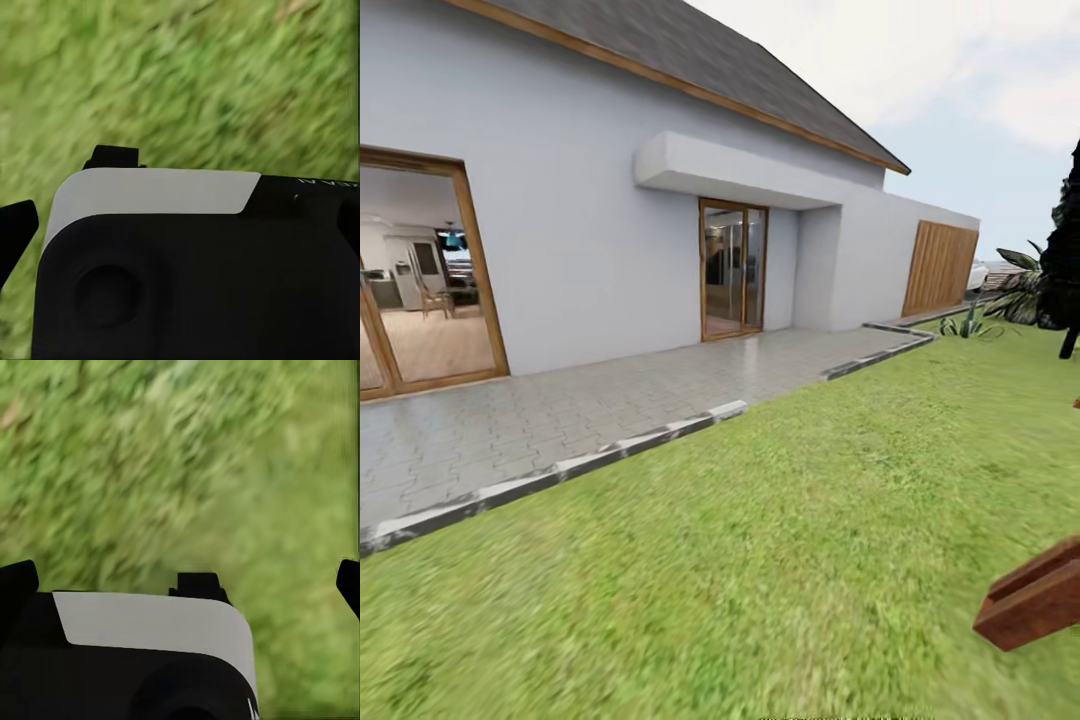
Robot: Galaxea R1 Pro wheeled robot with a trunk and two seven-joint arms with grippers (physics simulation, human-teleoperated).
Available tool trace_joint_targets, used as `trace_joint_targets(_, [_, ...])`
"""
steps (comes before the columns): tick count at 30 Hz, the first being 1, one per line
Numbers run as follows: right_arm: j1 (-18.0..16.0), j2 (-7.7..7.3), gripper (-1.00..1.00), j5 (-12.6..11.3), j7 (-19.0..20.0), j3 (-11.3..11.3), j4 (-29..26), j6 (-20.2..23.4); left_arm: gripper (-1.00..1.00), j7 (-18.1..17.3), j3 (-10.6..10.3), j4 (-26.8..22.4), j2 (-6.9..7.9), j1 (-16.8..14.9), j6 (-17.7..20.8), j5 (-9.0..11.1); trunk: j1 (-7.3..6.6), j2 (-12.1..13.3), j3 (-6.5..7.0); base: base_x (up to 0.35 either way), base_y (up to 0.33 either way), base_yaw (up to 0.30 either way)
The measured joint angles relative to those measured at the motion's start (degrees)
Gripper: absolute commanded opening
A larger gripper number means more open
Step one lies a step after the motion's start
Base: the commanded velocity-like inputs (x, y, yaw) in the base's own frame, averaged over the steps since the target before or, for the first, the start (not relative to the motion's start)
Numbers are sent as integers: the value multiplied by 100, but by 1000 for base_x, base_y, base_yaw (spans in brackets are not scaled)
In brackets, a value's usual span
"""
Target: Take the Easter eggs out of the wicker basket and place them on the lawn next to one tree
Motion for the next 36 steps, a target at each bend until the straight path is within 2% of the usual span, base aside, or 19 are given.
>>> trace_joint_targets(23, [0, 0, 100, 0, -4, 0, 0, 0, 100, 0, 0, 0, 0, 0, 0, 0, 0, 0, 0, 0, 0, -272])
trace_joint_targets(36, [0, 0, 100, 0, -4, 0, -1, 0, 100, 0, 0, 0, 2, 0, 0, 0, 0, 0, 0, 0, 0, -198])
